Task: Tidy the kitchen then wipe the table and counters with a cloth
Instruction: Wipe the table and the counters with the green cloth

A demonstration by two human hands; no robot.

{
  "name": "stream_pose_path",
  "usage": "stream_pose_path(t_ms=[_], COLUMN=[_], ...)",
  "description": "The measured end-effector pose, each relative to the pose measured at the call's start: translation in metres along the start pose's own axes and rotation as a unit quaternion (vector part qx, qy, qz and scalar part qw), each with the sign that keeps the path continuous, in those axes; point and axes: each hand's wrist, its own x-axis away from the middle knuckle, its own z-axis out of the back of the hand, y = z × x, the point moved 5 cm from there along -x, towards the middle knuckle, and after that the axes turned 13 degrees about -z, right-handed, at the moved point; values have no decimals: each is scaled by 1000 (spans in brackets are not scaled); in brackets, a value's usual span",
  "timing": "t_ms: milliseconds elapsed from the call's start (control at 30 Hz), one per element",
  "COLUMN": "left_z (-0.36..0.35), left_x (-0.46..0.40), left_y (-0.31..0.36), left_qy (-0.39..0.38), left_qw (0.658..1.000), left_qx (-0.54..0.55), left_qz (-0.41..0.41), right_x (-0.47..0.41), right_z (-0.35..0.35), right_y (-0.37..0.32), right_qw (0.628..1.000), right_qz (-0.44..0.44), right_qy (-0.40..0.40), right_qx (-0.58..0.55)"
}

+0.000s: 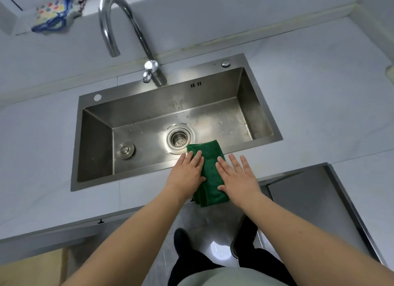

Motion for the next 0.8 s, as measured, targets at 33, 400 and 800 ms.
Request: stream_pose_path(t_ms=[33,400,800], left_z=[3,23,41], left_x=[-5,-47,-81], left_y=[5,46,77], left_qy=[0,0,2], left_qw=[1000,1000,1000], left_qx=[1,1,-1], left_qz=[1,-2,-14], right_x=[0,0,-1], right_z=[-2,-15,-25], right_y=[8,68,117], right_qw=[1000,1000,999], right_qz=[-2,-20,-26], right_qy=[0,1,5], right_qx=[5,14,22])
